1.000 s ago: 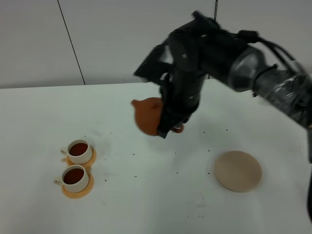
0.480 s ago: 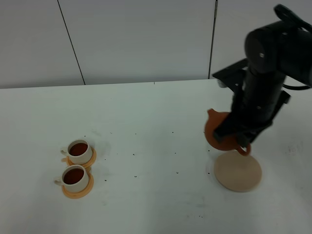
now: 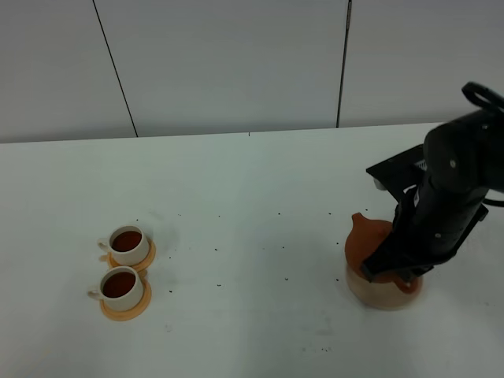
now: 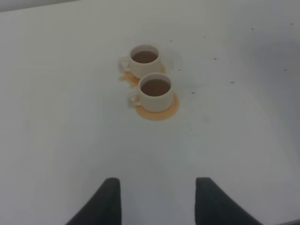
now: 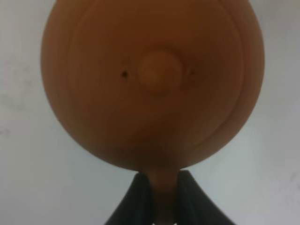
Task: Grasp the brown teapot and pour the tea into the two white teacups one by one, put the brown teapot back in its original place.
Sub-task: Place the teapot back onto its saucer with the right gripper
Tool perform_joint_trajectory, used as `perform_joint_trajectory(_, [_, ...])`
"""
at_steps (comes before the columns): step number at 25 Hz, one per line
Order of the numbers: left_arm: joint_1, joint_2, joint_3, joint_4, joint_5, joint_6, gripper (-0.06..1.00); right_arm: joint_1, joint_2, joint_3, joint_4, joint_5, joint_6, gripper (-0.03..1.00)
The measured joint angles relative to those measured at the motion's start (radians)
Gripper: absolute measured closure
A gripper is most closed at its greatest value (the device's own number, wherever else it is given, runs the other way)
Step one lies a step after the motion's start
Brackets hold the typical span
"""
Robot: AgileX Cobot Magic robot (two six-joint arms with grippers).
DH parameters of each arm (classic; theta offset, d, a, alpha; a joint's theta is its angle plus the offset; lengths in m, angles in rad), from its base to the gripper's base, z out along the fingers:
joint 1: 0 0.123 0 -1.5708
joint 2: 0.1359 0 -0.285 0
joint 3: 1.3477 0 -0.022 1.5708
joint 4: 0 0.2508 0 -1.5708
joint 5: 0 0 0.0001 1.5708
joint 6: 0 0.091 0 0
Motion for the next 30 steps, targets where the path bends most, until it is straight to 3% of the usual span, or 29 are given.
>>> perform_joint_trajectory(7, [0.0, 0.0, 0.0, 0.0, 0.0, -0.001, 0.51, 0.0, 0.001, 0.107, 0.0, -0.124, 0.005, 0.87])
perform_joint_trajectory(30, [0.0, 0.0, 0.0, 0.0, 0.0, -0.001, 0.51, -0.014, 0.057, 0.128, -0.034, -0.21, 0.033, 0.87])
